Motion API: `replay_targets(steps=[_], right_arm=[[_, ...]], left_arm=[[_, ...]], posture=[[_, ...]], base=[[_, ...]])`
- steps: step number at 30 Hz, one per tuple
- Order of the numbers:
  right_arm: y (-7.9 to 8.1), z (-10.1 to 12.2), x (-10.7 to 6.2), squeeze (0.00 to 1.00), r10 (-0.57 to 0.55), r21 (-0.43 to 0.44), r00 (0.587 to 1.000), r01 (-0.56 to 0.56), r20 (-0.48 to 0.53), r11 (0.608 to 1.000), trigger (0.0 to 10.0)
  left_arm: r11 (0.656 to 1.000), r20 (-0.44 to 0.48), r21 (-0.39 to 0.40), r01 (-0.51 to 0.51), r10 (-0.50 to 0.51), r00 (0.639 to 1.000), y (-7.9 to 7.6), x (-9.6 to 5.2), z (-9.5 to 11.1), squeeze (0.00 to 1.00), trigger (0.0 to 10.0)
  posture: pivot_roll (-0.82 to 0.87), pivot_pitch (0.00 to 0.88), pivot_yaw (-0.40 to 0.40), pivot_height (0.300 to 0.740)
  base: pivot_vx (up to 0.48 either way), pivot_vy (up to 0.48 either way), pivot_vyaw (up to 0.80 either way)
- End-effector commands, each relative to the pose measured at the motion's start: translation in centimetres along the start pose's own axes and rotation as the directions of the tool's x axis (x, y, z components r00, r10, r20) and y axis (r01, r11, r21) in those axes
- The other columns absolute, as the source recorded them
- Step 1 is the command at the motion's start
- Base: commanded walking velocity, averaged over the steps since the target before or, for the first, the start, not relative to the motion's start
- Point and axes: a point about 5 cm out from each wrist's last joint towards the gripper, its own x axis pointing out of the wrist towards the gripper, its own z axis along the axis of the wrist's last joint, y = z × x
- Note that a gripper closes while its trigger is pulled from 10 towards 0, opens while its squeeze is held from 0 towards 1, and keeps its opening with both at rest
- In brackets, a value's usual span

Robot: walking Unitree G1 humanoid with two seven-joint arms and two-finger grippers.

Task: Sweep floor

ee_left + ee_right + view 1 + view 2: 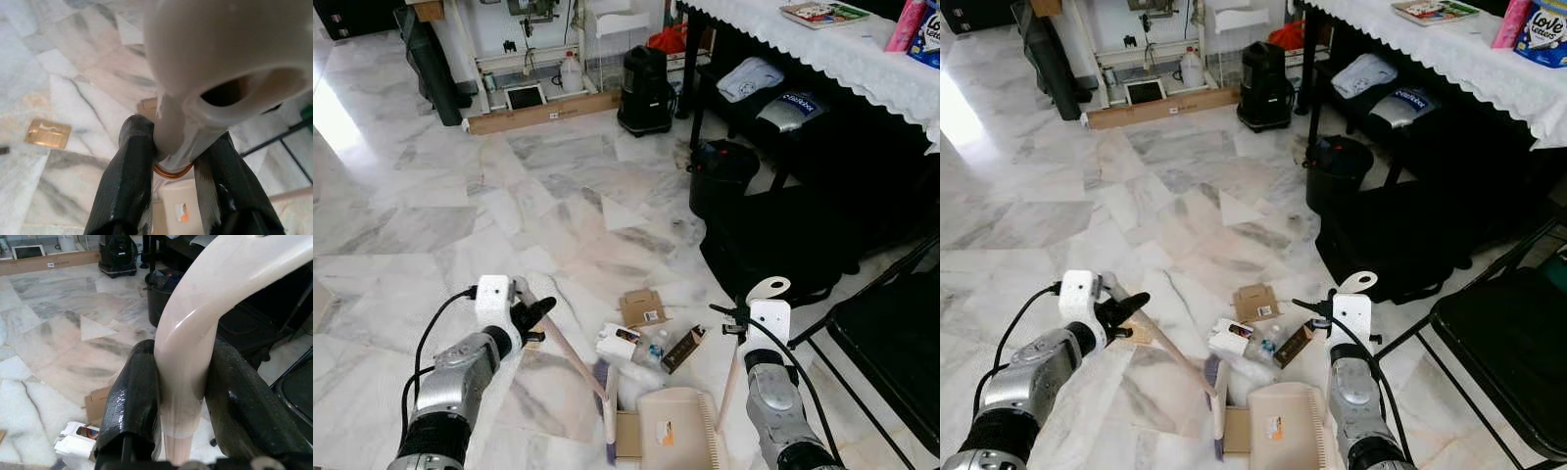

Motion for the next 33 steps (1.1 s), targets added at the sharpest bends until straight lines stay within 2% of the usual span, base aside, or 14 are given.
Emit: replay_targets(steps=[1, 3, 4, 7, 20, 23, 25, 26, 29, 31, 33], right_arm=[[0.3, -0.7, -0.3, 0.0, 0.012, 0.001, 0.999, -0.012, -0.042, 1.0, 10.0], [0.3, -0.7, -0.2, 0.0, 0.013, 0.002, 0.999, -0.013, -0.043, 1.0, 10.0], [0.3, -0.7, -0.2, 0.0, 0.013, 0.002, 0.999, -0.013, -0.043, 1.0, 10.0], [0.4, -0.7, -0.2, 0.0, 0.015, 0.001, 0.999, -0.015, -0.044, 1.0, 10.0], [0.5, -0.8, -0.3, 0.0, 0.021, 0.002, 0.998, -0.021, -0.052, 1.0, 10.0], [0.5, -0.8, -0.3, 0.0, 0.022, 0.002, 0.998, -0.021, -0.053, 1.0, 10.0], [0.5, -0.8, -0.3, 0.0, 0.022, 0.002, 0.998, -0.022, -0.053, 1.0, 10.0], [0.5, -0.8, -0.3, 0.0, 0.022, 0.002, 0.998, -0.022, -0.053, 1.0, 10.0], [0.5, -0.8, -0.3, 0.0, 0.022, 0.003, 0.998, -0.022, -0.054, 1.0, 10.0], [0.5, -0.8, -0.3, 0.0, 0.023, 0.004, 0.998, -0.022, -0.054, 1.0, 10.0], [0.6, -0.8, -0.3, 0.0, 0.023, 0.004, 0.998, -0.023, -0.053, 1.0, 10.0]], left_arm=[[0.989, -0.025, -0.143, 0.035, -0.038, 0.999, -0.7, 0.2, -0.8, 0.0, 10.0], [0.978, -0.013, -0.203, 0.041, -0.044, 0.999, -0.8, 0.3, -0.5, 0.0, 10.0], [0.978, -0.013, -0.203, 0.041, -0.044, 0.999, -0.8, 0.3, -0.5, 0.0, 10.0], [0.961, 0.003, -0.27, 0.053, -0.054, 0.999, -0.9, 0.3, -0.2, 0.0, 10.0], [0.926, 0.083, -0.37, 0.068, -0.04, 0.996, -0.6, 0.1, 1.7, 0.0, 10.0], [0.934, 0.096, -0.35, 0.064, -0.032, 0.995, -0.5, 0.1, 2.0, 0.0, 10.0], [0.952, 0.131, -0.298, 0.071, -0.033, 0.991, -0.6, -0.1, 2.6, 0.0, 10.0], [0.952, 0.131, -0.298, 0.071, -0.033, 0.991, -0.6, -0.1, 2.6, 0.0, 10.0], [0.963, 0.201, -0.255, 0.082, -0.03, 0.979, -0.8, -0.2, 3.8, 0.0, 10.0], [0.978, 0.267, -0.192, 0.08, -0.027, 0.963, -0.9, -0.4, 4.9, 0.0, 10.0], [0.98, 0.297, -0.181, 0.08, -0.022, 0.955, -1.0, -0.5, 5.4, 0.0, 10.0]], posture=[[-0.02, 0.081, 0.008, 0.74], [-0.02, 0.082, 0.007, 0.74], [-0.02, 0.082, 0.007, 0.74], [-0.02, 0.083, 0.006, 0.74], [-0.01, 0.085, 0.005, 0.74], [-0.01, 0.086, 0.005, 0.74], [-0.01, 0.086, 0.005, 0.74], [-0.01, 0.086, 0.005, 0.74], [-0.01, 0.086, 0.005, 0.74], [-0.01, 0.086, 0.005, 0.74], [-0.01, 0.086, 0.005, 0.74]], base=[[0.0, 0.0, 0.0], [0.0, 0.0, 0.0], [0.0, 0.0, 0.0], [0.0, 0.0, 0.0], [0.0, 0.0, 0.0], [0.0, 0.0, 0.0], [0.0, 0.0, 0.0], [0.0, 0.0, 0.0], [0.0, 0.0, 0.0], [0.0, 0.0, 0.0], [0.0, 0.0, 0.0]])
